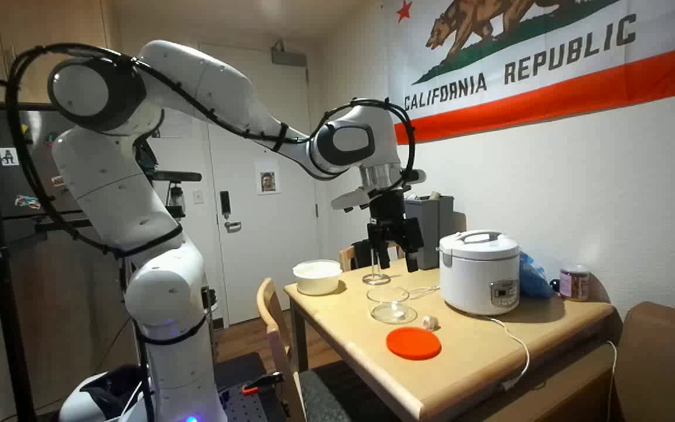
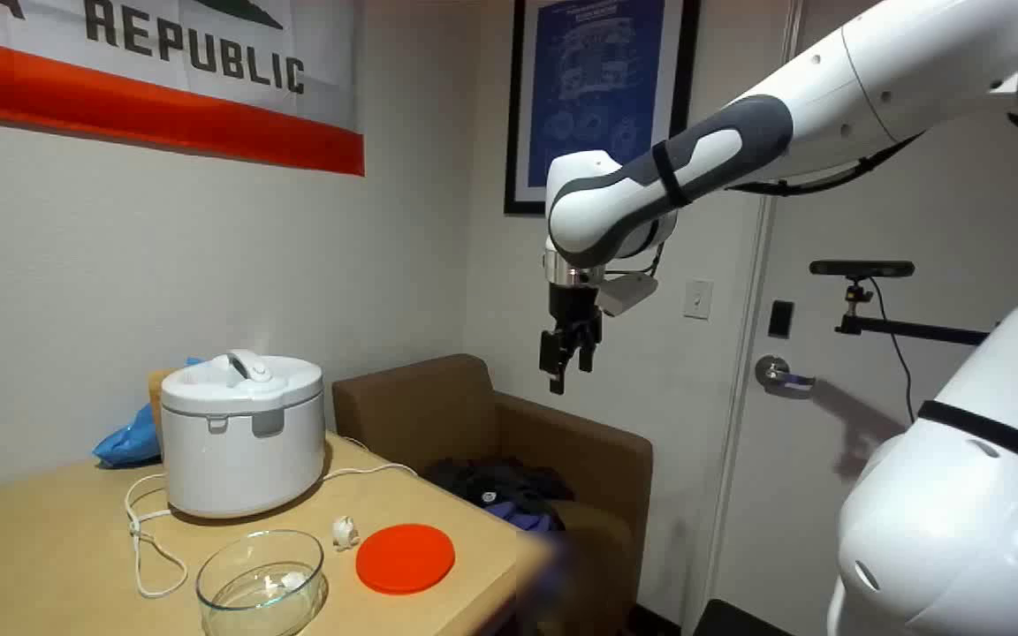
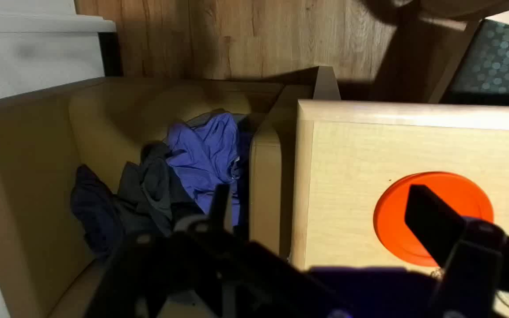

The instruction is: Put the glass bowl on the orange lid

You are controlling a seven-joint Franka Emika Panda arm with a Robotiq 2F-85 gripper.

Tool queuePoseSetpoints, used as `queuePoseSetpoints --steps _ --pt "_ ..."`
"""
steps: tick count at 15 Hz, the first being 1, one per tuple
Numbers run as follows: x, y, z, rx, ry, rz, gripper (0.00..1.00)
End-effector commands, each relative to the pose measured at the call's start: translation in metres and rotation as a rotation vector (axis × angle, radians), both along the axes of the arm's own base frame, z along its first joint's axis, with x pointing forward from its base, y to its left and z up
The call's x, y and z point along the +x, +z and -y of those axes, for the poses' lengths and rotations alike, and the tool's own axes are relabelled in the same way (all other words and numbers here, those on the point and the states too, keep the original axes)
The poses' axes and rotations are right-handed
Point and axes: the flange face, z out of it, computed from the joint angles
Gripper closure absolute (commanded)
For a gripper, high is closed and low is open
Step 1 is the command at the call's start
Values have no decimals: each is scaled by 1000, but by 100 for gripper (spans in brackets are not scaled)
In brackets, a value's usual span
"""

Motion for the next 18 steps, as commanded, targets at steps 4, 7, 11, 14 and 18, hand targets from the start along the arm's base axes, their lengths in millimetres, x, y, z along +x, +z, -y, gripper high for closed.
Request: queuePoseSetpoints --steps 4,7,11,14,18 --pt "5 -1 -17 -21 47 -10 0" --pt "15 0 -57 -54 150 -21 0" --pt "25 4 -124 -137 356 -38 0" --pt "31 6 -168 -212 501 -47 0" --pt "26 5 -190 -243 564 -37 0"
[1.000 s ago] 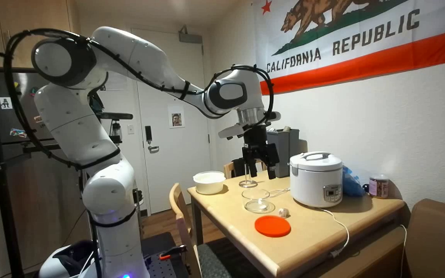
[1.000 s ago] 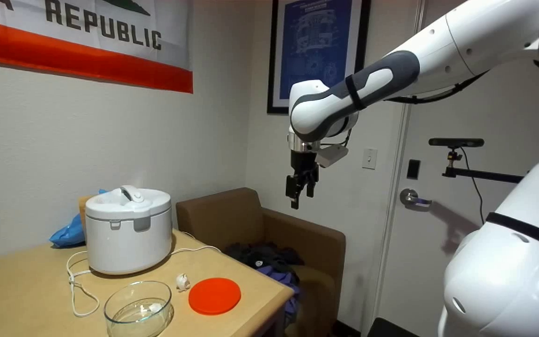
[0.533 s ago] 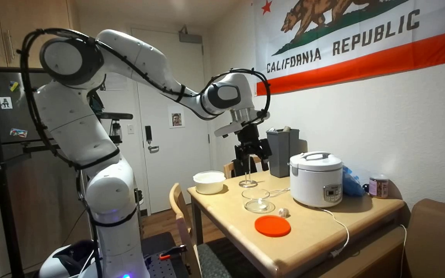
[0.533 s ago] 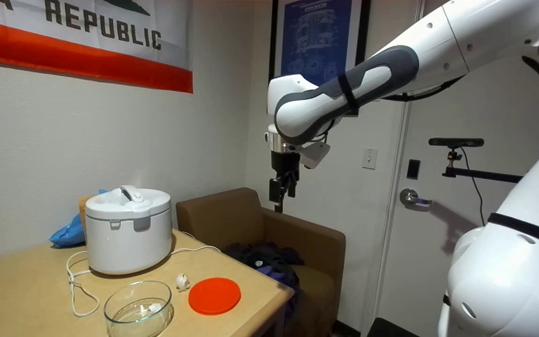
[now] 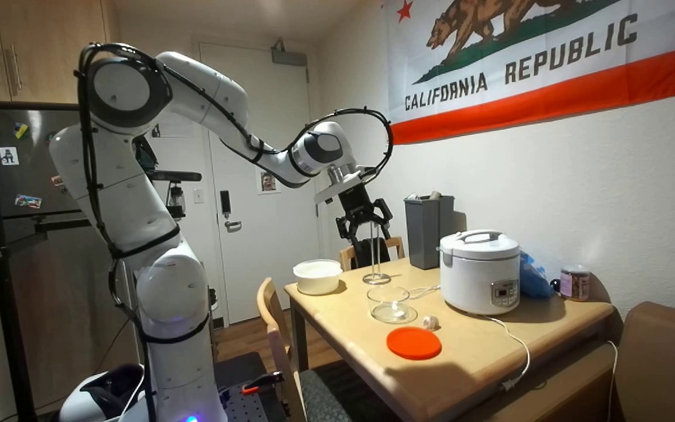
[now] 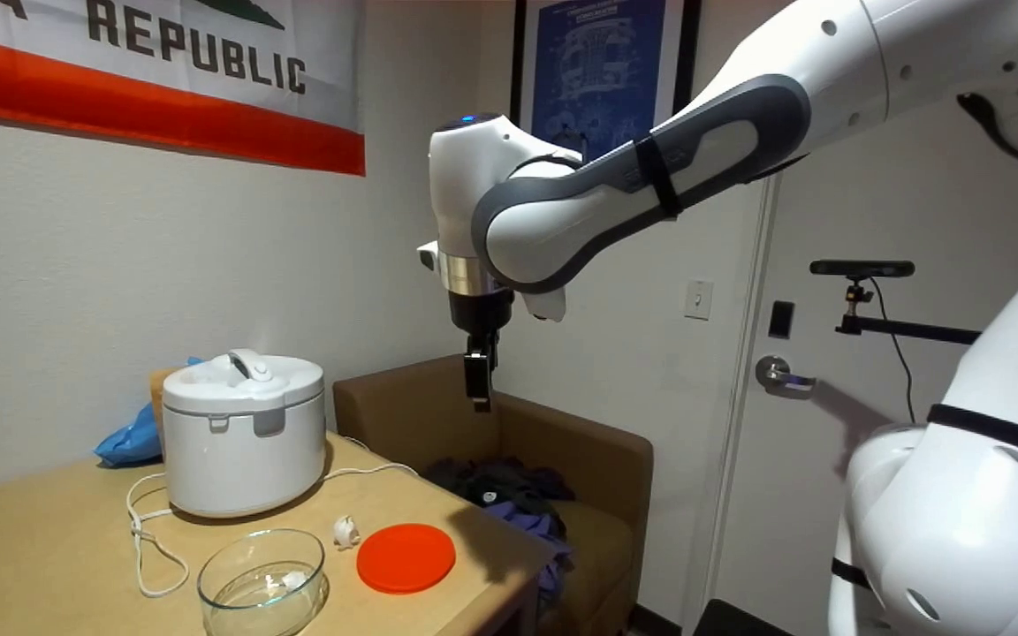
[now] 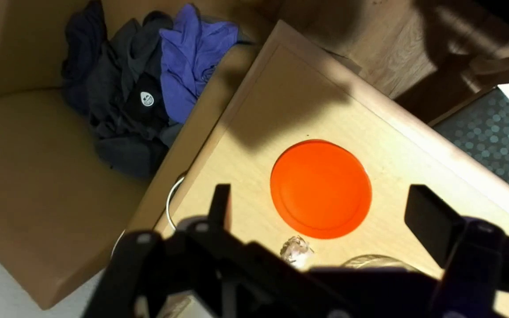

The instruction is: Put the glass bowl on the orange lid

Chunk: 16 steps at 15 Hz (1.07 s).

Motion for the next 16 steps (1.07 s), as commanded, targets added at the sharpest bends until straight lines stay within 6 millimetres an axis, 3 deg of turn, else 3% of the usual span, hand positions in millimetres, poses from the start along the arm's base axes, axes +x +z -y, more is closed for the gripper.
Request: queuePoseSetpoints --steps 1,5,7,12,16 --pt "0 2 -6 -12 27 -2 0" --pt "0 2 -9 -24 46 -2 0" --pt "8 -9 -8 99 15 -16 0" --pt "37 -36 -58 265 -88 -127 0" --pt "67 -52 -85 302 -177 -152 0"
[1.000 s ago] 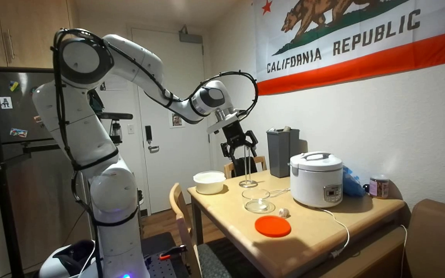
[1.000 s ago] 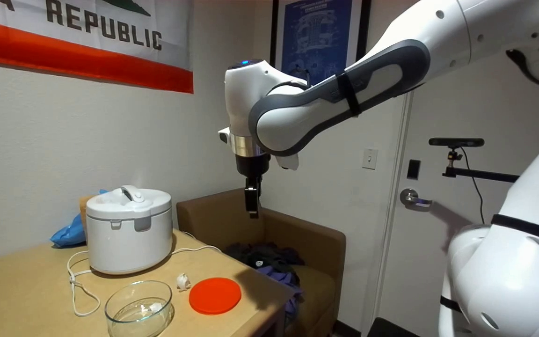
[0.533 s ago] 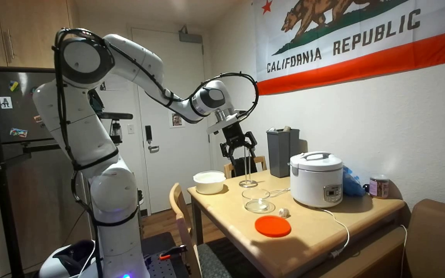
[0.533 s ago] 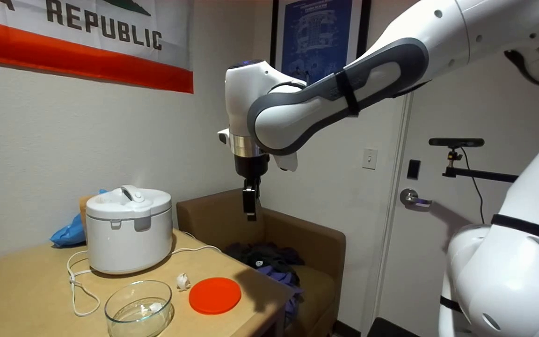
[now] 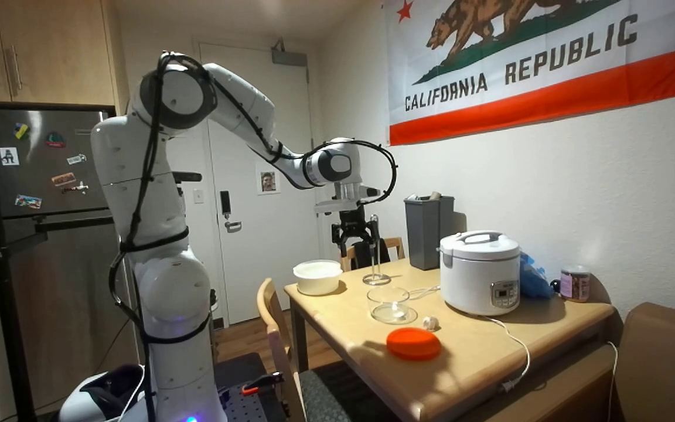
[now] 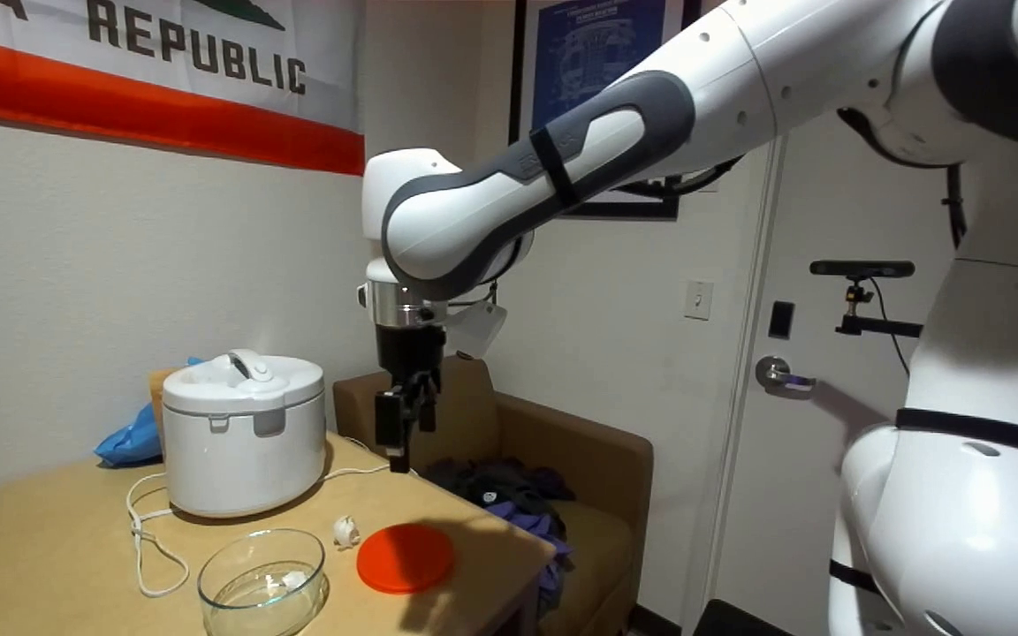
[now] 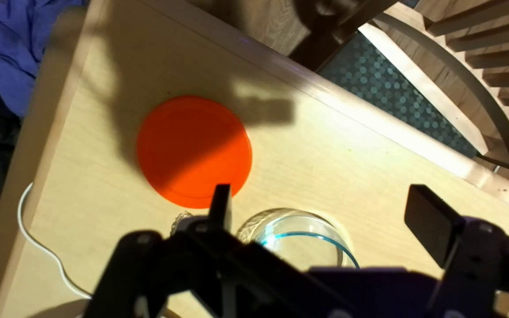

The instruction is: Put the glass bowl on the orange lid

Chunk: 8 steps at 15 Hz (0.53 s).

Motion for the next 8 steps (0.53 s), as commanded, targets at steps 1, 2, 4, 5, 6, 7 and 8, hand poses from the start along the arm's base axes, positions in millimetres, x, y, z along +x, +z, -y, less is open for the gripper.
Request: queuePoseSetpoints --steps 1,2,4,5,6,7,8 --pt "32 -3 -28 42 23 4 0" --pt "34 -3 -36 24 107 24 0" --pt "28 -10 -26 20 42 1 0" --pt "28 -12 -26 19 42 -3 0" --pt "28 -13 -26 19 42 -4 0" --pt "28 -12 -25 19 40 -4 0" --pt "31 -12 -21 44 10 -7 0"
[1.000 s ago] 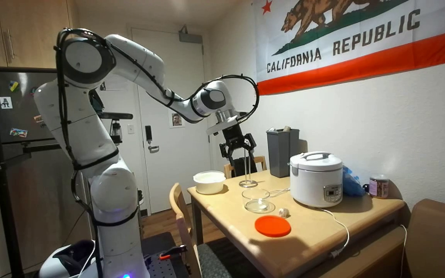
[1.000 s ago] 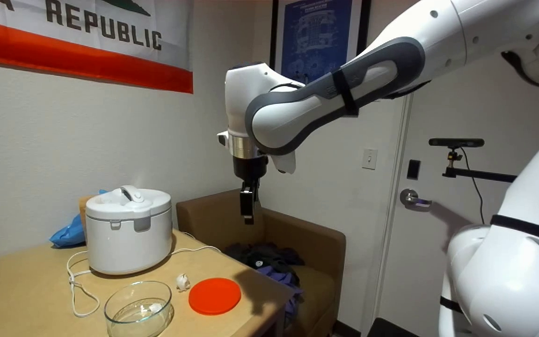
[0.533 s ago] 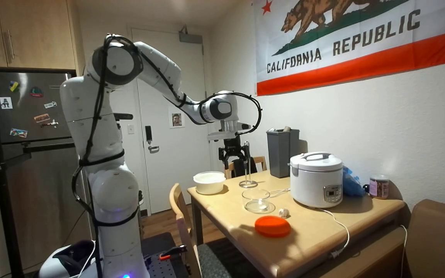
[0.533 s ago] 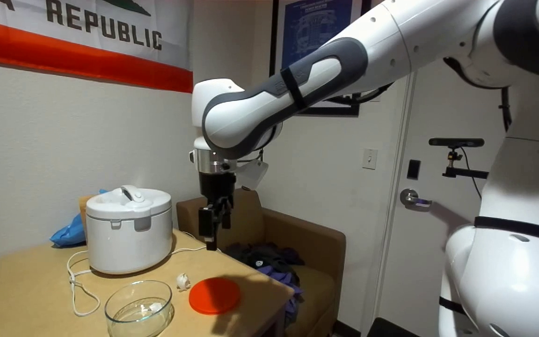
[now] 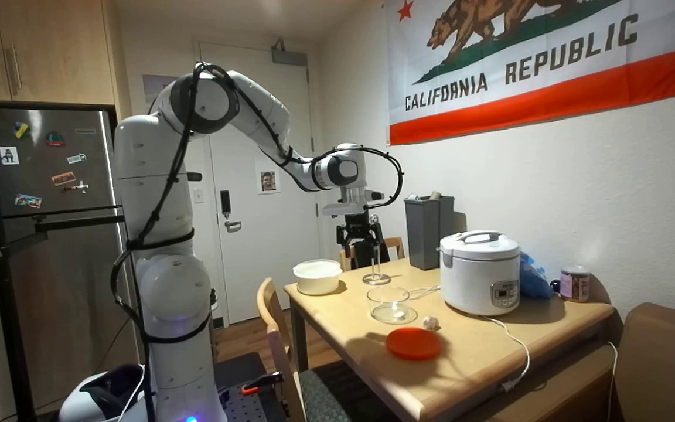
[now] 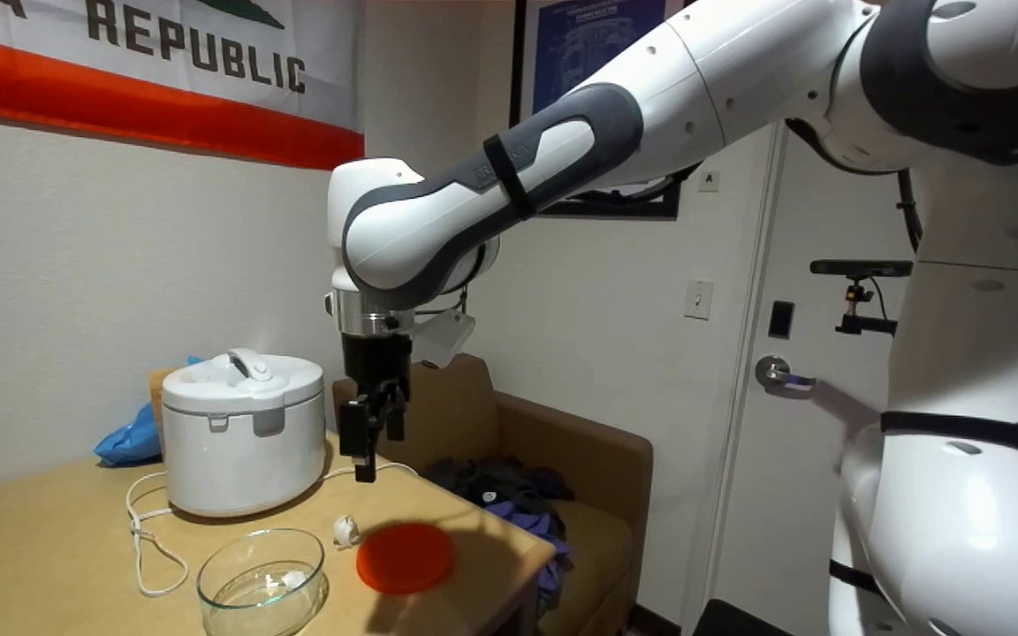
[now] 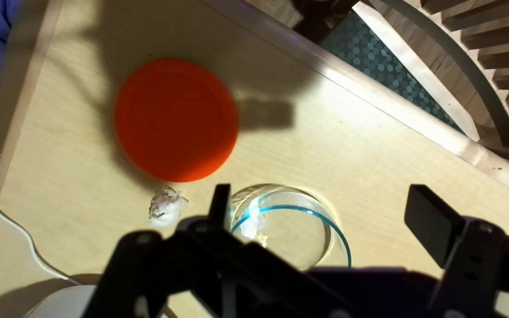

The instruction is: Put the glass bowl on the orange lid

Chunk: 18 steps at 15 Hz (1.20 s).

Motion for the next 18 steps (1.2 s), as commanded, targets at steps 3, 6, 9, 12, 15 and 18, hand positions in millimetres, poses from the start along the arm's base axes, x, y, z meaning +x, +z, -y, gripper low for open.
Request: queuePoseSetpoints --steps 3,6,9,12,15,18 --pt "14 -4 -7 114 -190 -34 0" --pt "26 -13 -21 192 -331 -86 0" --pt "40 -20 -35 261 -481 -114 0" --pt "52 -19 -41 356 -570 -88 0" --pt "49 -25 -38 331 -542 -95 0" --pt "52 -24 -38 343 -565 -89 0"
